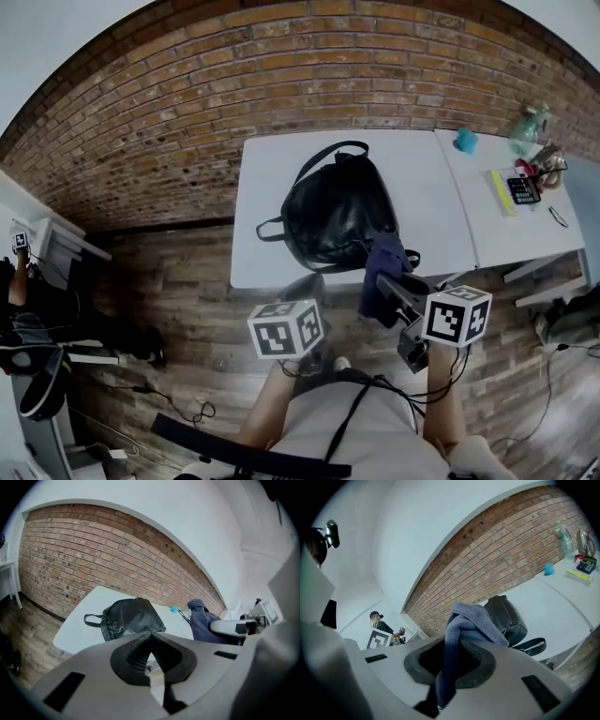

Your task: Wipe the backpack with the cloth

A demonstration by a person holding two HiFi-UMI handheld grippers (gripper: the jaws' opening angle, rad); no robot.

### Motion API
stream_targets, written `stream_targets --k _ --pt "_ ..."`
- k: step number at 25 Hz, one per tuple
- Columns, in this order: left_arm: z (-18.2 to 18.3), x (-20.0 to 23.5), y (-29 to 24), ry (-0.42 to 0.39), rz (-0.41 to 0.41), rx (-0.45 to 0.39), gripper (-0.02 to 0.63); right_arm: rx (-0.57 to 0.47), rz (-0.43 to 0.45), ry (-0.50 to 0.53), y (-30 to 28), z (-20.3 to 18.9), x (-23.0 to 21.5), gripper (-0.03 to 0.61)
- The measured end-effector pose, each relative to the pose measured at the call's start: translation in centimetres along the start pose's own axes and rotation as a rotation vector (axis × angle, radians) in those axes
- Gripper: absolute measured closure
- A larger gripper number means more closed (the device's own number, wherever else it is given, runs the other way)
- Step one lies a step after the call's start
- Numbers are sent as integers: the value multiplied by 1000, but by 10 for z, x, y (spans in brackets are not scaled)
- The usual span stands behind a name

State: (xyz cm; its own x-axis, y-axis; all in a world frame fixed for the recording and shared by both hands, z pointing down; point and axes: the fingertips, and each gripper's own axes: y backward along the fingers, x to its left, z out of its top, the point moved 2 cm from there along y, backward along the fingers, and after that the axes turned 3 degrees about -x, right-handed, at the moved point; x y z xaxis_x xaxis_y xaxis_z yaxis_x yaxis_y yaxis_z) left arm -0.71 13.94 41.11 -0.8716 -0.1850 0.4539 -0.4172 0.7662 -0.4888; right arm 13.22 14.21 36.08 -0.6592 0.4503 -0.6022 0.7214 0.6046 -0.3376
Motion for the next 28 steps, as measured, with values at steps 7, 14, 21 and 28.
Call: stream_targets --k 7,14,21,28 --pt "21 -7 22 -51 -49 -29 609 -52 -7 38 4 5 25 540" --pt "21 -4 33 -50 -78 -22 609 -82 -19 57 4 5 45 540" --pt "21 3 40 -50 -83 -23 609 -87 -28 72 -2 1 55 541" --pt "22 4 42 -43 -93 -27 609 -82 -34 71 -6 -2 58 540"
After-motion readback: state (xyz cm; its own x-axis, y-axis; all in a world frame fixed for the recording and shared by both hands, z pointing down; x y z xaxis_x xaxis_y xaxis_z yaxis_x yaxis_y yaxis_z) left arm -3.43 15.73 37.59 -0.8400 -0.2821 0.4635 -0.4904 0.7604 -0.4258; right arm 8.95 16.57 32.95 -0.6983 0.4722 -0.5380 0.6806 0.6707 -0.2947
